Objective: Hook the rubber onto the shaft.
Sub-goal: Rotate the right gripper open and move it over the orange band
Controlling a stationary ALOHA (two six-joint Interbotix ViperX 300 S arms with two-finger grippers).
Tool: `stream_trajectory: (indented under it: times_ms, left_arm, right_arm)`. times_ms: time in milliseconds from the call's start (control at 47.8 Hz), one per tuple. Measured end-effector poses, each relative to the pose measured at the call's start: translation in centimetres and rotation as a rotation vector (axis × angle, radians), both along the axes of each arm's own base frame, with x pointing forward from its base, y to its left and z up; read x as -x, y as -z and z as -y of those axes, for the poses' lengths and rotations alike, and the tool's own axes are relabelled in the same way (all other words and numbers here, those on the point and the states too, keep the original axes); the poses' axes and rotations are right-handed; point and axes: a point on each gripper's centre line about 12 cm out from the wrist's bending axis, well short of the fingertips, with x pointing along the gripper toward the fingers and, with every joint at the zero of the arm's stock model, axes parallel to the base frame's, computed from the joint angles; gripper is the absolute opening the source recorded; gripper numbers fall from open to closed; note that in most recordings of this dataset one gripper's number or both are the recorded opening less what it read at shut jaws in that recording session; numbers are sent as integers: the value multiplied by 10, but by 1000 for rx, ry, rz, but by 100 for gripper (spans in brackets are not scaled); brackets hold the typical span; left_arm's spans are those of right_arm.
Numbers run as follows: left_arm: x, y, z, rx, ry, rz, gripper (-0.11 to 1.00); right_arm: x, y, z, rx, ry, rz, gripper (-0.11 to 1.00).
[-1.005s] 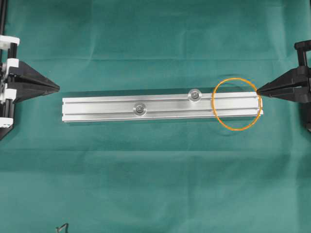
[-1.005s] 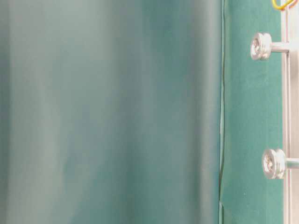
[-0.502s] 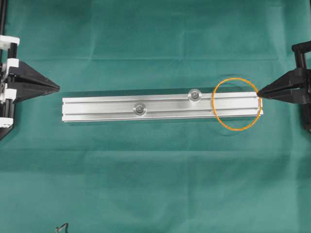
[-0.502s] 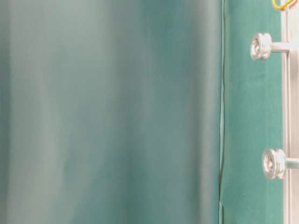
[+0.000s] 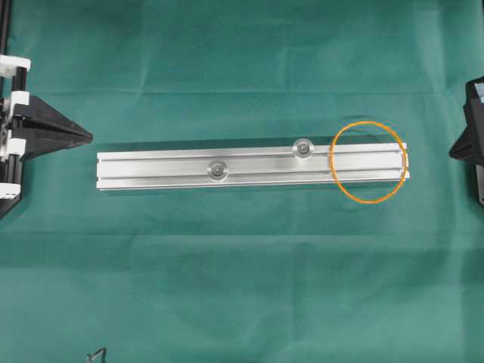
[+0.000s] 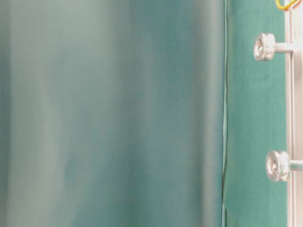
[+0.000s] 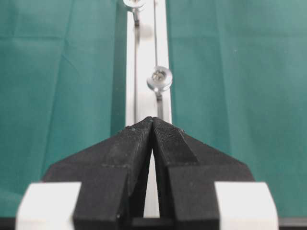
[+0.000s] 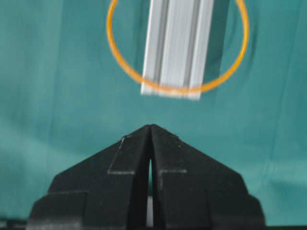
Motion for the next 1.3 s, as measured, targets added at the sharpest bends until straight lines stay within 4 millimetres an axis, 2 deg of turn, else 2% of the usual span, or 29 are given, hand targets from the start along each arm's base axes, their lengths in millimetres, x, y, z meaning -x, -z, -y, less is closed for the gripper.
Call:
stream_trajectory:
  times_ms: [837,900,963,1172,1235,1298]
  left_arm:
    - [0,-1,0,-1,1,2,0]
    - [0,-1,0,0,0,5,0]
    - [0,-1,0,-1,1,3,0]
    - [0,-1,0,-3,1,3,0]
    - [0,-1,0,-3,1,3,0]
    - [0,-1,0,-3,1,3,0]
  right_arm:
    - [0,10,2,17,-1,-110,4]
    - [1,10,3,26,-2,-117,12]
    - [1,10,4,33,-1,-120,26]
    - [1,10,4,40,-2,-117,89]
    - [2,10,4,40,-1,-115,98]
    - [2,10,5,41,-1,-115,98]
